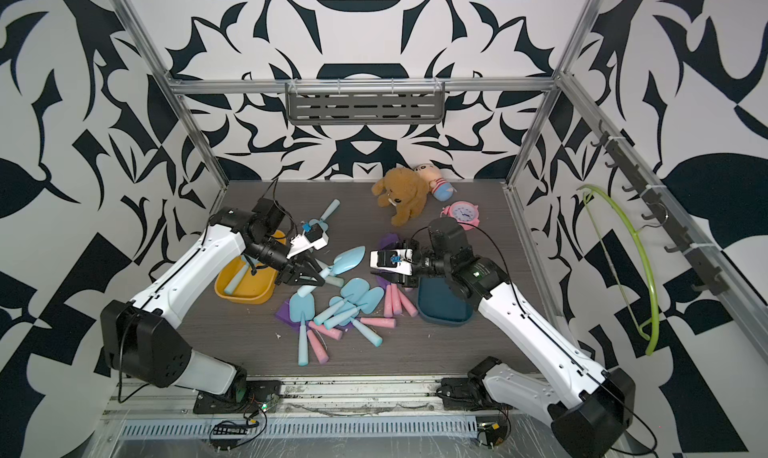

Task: Sort the small shovels by color and place them into the storage box
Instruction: Pick up the shovel from the center of the board.

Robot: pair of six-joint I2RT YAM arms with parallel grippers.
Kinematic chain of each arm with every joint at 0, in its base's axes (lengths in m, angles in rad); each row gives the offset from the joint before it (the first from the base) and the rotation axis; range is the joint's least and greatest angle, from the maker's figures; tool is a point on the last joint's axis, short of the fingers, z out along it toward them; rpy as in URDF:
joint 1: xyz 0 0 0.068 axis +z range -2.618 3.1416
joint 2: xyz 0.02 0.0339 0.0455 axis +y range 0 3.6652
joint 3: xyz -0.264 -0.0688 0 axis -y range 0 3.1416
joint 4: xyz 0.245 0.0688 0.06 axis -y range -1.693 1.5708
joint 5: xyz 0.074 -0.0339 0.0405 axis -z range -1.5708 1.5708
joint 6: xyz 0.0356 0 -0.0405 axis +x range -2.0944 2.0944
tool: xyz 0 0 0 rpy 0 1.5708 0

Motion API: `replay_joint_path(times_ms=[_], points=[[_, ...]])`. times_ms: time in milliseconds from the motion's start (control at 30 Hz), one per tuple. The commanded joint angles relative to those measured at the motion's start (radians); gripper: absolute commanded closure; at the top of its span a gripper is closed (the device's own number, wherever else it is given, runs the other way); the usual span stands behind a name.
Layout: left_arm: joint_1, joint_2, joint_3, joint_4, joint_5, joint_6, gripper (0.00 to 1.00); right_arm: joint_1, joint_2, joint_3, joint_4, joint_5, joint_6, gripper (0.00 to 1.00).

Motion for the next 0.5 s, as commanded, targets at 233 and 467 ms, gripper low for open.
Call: replay_joint_path(times_ms=[233,467], points=[[0.000,-0.007,-0.026,-0.089,0.078,0.131,1.00,-0.001,0.041,0.045,0.132,-0.043,-0.147,0.53],[0.001,-0.005,-0.044,-0.083,0.080,0.142,1.00,-0.004,0.070,0.058,0.202,-0.047,-0.130,0.53]])
